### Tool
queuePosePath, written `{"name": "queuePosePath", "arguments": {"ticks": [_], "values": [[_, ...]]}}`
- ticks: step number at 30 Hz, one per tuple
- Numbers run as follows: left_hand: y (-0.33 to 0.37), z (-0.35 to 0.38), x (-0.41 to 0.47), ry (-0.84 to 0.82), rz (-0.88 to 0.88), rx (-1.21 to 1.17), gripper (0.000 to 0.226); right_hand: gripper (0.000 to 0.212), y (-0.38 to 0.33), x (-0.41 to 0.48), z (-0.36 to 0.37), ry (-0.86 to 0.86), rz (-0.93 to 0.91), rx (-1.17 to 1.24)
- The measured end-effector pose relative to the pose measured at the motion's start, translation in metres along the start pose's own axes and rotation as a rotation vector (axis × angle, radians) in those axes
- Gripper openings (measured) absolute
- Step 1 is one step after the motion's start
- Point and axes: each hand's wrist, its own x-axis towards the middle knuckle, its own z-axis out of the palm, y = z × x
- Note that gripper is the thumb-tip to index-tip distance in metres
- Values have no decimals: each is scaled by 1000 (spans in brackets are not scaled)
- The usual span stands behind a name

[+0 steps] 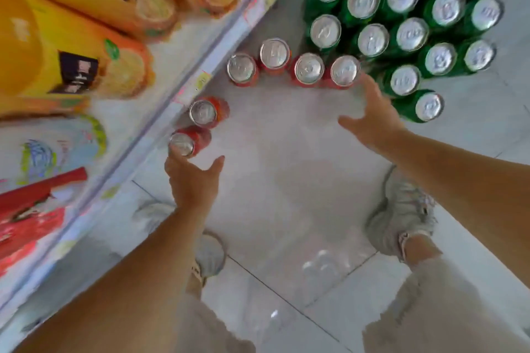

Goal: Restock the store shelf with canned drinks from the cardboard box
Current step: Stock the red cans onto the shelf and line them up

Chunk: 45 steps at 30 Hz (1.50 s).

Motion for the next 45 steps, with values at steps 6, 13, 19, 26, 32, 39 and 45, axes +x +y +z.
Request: {"name": "queuePosePath", "arguments": {"ticks": [6, 13, 19, 26, 32, 39, 45], "values": [[-7, 21, 39, 67, -33, -9, 102, 102, -5, 50, 15, 56, -40, 93], [-19, 18, 66, 115, 42, -26, 79, 74, -16, 66, 24, 183, -41, 68], [-2, -4, 22, -34, 82, -3, 69, 69, -25, -1, 6, 195, 53, 136], [87, -102, -94, -237, 299, -88, 62, 71, -88, -127, -92, 48, -46, 139], [192, -260, -211, -211, 467, -263, 68, 65, -194, -251, -226, 58, -277, 290], [274, -449, -365, -46, 688, -408, 67, 57, -308, -406, -382, 14, -642, 474], [296, -570, -461, 193, 744, -697, 77, 58, -405, -516, -469, 0, -949, 508]]}}
